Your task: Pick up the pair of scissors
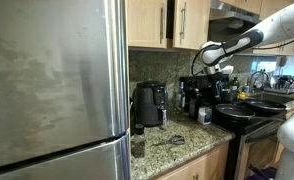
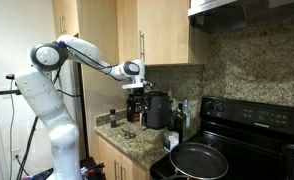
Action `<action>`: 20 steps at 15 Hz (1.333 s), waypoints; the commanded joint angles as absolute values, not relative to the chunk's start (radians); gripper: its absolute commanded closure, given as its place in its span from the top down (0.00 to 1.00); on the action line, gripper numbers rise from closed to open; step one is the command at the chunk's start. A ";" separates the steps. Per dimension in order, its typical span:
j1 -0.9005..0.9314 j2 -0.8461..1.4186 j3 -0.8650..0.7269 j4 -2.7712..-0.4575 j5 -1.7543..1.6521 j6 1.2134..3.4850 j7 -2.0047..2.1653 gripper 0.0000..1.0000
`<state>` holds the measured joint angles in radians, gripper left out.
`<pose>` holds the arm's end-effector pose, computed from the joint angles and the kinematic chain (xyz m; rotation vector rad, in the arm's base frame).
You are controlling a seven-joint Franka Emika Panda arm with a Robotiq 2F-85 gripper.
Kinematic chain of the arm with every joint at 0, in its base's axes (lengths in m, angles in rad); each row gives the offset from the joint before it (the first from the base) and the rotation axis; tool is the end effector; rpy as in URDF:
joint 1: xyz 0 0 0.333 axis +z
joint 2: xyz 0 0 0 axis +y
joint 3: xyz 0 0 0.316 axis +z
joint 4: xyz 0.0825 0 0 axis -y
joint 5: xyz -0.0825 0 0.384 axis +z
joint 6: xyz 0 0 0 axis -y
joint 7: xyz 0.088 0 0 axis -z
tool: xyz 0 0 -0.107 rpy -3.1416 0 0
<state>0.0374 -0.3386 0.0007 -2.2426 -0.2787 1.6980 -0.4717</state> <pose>0.4288 -0.0098 0.4916 2.7776 0.8199 -0.3778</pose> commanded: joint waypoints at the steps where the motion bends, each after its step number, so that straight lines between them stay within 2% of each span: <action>1: 0.068 -0.343 -0.034 -2.242 -0.293 1.704 -0.639 1.00; 6: 0.054 -0.335 -0.015 -2.235 -0.329 1.670 -0.591 1.00; 9: 0.083 -0.356 -0.051 -2.265 -0.239 1.823 -0.679 1.00; 10: 0.116 -0.415 -0.012 -2.171 -0.154 1.685 -0.673 1.00; 14: 0.198 -0.466 0.012 -2.055 0.007 1.614 -0.732 1.00; 18: 0.186 -0.461 0.009 -2.091 -0.029 1.650 -0.669 1.00; 20: 0.176 -0.325 -0.010 -2.062 -0.075 1.631 -0.738 1.00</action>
